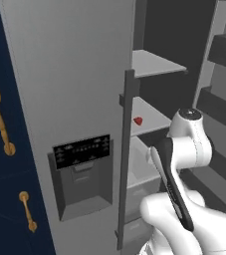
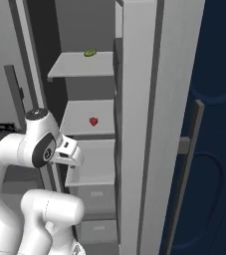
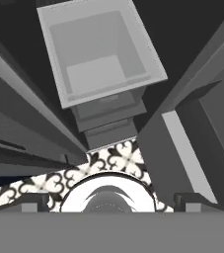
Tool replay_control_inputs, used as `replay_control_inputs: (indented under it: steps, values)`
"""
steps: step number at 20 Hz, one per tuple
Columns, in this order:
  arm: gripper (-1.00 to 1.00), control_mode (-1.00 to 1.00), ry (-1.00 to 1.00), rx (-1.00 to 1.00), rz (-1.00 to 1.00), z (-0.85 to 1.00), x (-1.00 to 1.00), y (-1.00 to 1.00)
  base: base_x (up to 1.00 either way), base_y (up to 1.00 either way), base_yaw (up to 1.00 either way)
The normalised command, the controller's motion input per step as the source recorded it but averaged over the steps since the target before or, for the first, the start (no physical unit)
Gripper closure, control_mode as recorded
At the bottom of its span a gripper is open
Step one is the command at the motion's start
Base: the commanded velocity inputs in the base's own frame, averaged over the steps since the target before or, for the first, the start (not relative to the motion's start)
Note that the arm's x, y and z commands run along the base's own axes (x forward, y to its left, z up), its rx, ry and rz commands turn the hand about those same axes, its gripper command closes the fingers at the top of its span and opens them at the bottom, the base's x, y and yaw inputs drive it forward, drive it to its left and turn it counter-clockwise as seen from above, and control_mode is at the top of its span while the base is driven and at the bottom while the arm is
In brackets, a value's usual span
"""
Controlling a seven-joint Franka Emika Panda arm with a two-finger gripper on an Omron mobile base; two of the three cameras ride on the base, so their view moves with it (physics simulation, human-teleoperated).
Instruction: Take the strawberry from the fridge and place it on top of the pancake, located on the dining counter.
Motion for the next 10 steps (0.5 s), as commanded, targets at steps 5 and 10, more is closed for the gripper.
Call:
replay_control_inputs:
  steps: [5,10]
  values:
    - [-1.00,1.00,0.00,0.00,0.00,0.00,0.00,0.00,0.34,-0.07,-0.02]
    - [-1.00,1.00,0.00,0.00,0.00,0.00,0.00,0.00,0.15,-0.36,0.00]
